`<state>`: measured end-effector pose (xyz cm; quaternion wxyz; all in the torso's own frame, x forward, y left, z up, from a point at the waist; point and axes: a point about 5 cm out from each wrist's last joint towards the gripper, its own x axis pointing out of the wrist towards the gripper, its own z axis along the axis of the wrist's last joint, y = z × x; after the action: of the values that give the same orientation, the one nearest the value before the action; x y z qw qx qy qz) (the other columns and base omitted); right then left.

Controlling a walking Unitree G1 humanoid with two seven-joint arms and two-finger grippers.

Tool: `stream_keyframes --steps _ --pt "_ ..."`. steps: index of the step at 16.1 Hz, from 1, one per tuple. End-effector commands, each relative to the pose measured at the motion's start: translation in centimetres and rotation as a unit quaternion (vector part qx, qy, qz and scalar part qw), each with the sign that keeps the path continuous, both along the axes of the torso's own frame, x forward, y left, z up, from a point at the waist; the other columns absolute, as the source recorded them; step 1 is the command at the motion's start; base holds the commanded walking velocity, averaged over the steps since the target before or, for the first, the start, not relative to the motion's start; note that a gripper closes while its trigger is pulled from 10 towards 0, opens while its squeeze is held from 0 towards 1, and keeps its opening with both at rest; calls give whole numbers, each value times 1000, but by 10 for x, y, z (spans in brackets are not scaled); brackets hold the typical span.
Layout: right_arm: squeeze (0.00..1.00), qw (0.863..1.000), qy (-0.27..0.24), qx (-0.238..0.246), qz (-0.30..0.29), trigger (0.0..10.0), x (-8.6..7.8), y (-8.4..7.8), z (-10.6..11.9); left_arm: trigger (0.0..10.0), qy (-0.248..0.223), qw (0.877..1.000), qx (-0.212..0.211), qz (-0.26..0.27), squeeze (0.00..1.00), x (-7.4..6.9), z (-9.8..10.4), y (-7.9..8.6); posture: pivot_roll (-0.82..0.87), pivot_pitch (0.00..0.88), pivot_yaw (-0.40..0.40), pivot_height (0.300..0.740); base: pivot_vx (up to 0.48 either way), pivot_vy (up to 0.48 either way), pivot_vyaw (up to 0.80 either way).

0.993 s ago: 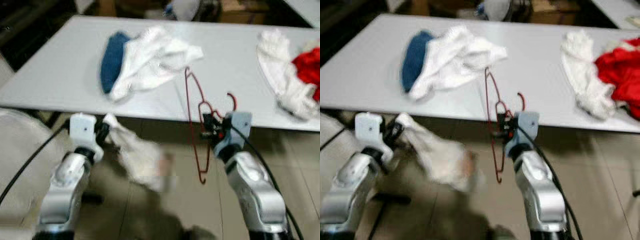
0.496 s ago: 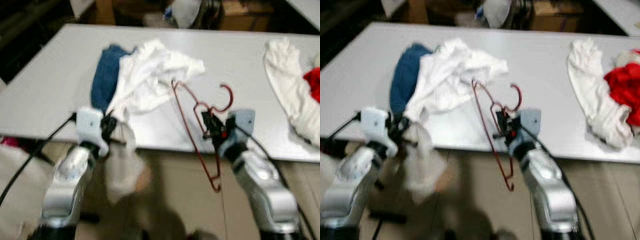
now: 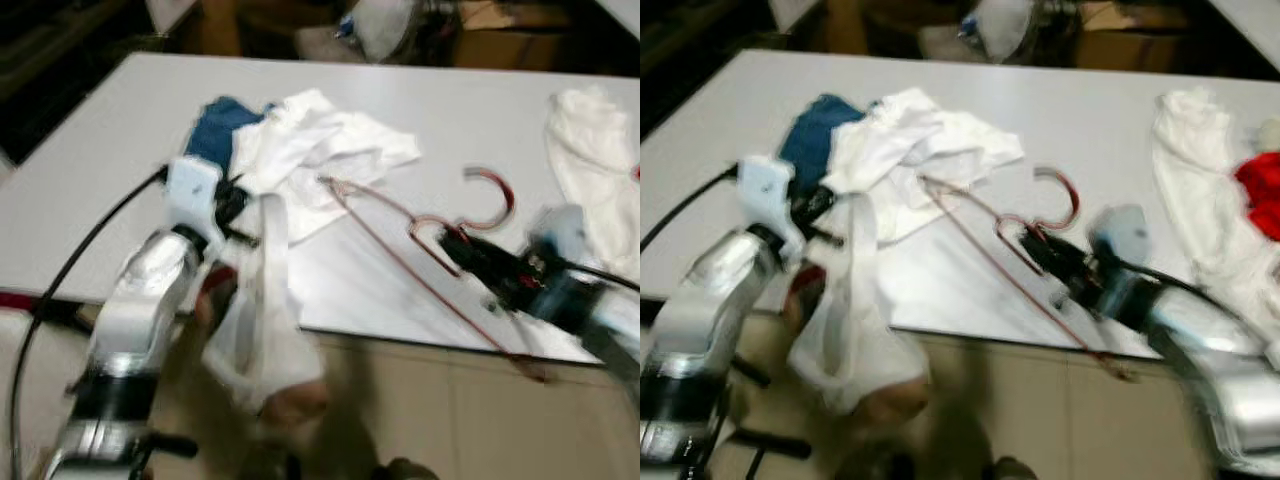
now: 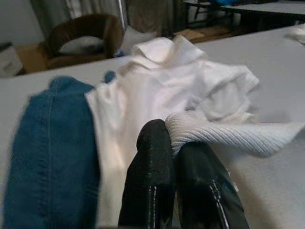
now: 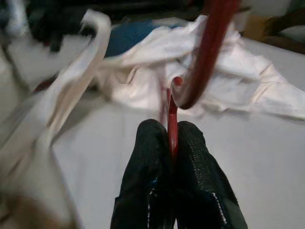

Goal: Hang hanger

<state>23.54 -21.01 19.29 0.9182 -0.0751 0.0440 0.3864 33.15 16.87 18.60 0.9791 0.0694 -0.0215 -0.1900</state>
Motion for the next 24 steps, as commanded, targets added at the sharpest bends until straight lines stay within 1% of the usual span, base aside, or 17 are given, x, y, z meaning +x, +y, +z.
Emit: stream_keyframes --steps 1,2,4,6,7,8,10,14,15,16,17,18,19,21,22,23,24 --pt "0 999 -8 -12 46 10000 -11 -4 14 10000 -16 1000 15 8 0 11 15 4 -62 84 53 740 0 0 0" --pt "0 997 0 -32 76 10000 -18 -8 19 10000 -19 1000 17 7 0 19 22 5 -62 82 53 740 0 0 0" --pt "0 995 5 -39 91 10000 -22 -10 22 10000 -19 1000 17 5 0 23 26 5 -63 82 53 740 0 0 0" --pt "0 990 15 -14 141 10000 -33 -14 41 10000 -36 999 14 -16 0 37 43 1 -65 81 53 740 0 0 0" --pt "0 983 15 8 181 10000 -38 -13 53 10000 -48 998 -6 -49 0 45 60 -10 -68 80 52 740 0 0 0" --pt "0 981 15 14 191 10000 -39 -12 55 10000 -51 997 -12 -58 0 46 64 -13 -67 81 50 740 0 0 0" --pt "0 973 26 16 228 10000 -40 0 53 10000 -78 992 -33 -93 0 48 85 -29 -69 82 48 740 0 0 0" --pt "0 971 49 3 233 10000 -32 10 39 10000 -120 982 -80 -126 0 41 120 -40 -65 88 40 740 0 0 0" --pt "0 975 46 -9 219 10000 -21 17 32 10000 -137 973 -101 -155 0 33 138 -44 -63 88 39 740 0 0 0" --pt "0 977 40 -15 207 10000 -14 20 29 10000 -145 970 -106 -166 0 28 145 -45 -60 90 36 740 0 0 0" --pt "0 984 28 -10 175 10000 3 27 23 10000 -154 963 -114 -188 0 20 158 -48 -56 91 30 740 0 0 0" --pt "0 985 12 5 169 10000 17 38 20 10000 -154 958 -122 -209 0 12 167 -50 -54 92 26 740 0 0 0" --pt "0 985 7 14 173 10000 23 44 20 10000 -153 956 -126 -217 0 9 170 -52 -53 93 27 740 0 0 0" --pt "0 986 -16 20 167 10000 47 57 20 10000 -154 950 -137 -236 0 0 179 -56 -48 94 21 740 0 0 0" --pt "0 987 -27 10 159 10000 57 59 21 10000 -157 947 -140 -242 0 -2 182 -56 -45 94 18 740 0 0 0" --pt "0 989 -77 -36 123 10000 87 55 35 10000 -168 943 -150 -247 0 -8 192 -53 -44 94 17 740 0 0 0" --pt "0 987 -115 -66 91 10000 104 50 49 10000 -177 938 -162 -249 0 -10 199 -50 -44 94 13 740 0 0 0"
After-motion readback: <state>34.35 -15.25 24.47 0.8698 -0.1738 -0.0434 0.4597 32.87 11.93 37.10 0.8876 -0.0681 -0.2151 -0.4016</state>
